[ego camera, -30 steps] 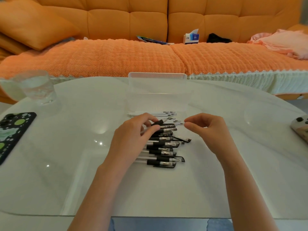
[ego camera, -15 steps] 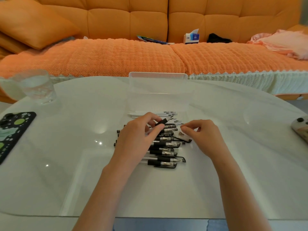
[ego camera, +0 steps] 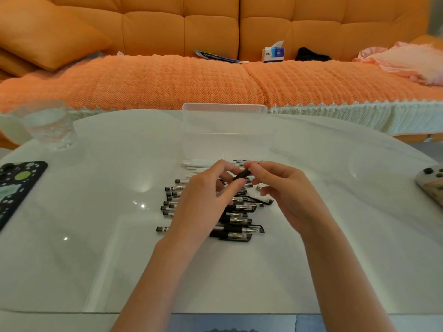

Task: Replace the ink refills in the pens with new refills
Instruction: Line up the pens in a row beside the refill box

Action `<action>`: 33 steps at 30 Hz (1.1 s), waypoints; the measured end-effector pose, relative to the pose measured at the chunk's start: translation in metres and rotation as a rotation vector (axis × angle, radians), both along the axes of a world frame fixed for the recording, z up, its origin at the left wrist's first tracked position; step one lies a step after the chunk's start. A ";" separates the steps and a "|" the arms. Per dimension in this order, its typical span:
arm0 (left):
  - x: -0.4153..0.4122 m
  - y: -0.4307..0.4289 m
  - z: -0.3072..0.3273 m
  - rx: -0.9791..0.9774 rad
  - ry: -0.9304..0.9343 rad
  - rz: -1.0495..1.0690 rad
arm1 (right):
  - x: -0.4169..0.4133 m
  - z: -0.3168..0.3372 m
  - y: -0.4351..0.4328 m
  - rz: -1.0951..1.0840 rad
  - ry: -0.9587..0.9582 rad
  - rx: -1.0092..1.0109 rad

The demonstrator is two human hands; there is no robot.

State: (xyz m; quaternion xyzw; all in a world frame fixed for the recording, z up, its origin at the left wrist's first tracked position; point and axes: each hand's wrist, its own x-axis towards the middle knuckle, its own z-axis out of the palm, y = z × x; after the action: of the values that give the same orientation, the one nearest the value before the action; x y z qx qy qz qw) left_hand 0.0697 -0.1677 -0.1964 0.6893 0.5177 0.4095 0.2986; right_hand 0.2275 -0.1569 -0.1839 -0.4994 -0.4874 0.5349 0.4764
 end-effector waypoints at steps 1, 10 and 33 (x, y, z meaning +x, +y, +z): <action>0.000 0.000 0.000 -0.003 -0.001 -0.007 | 0.001 0.001 0.000 -0.005 0.027 -0.004; -0.010 0.003 0.000 0.005 0.046 0.046 | 0.042 0.014 0.009 -0.472 0.305 0.108; -0.023 0.007 -0.003 0.008 0.142 0.070 | 0.024 -0.034 0.041 -0.232 -0.959 0.324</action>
State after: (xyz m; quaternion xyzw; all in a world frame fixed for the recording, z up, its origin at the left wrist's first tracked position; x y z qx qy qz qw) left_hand 0.0472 -0.1612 -0.1994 0.6994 0.5595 0.3720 0.2439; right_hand 0.2517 -0.1164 -0.2179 -0.6590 -0.6689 0.1070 0.3268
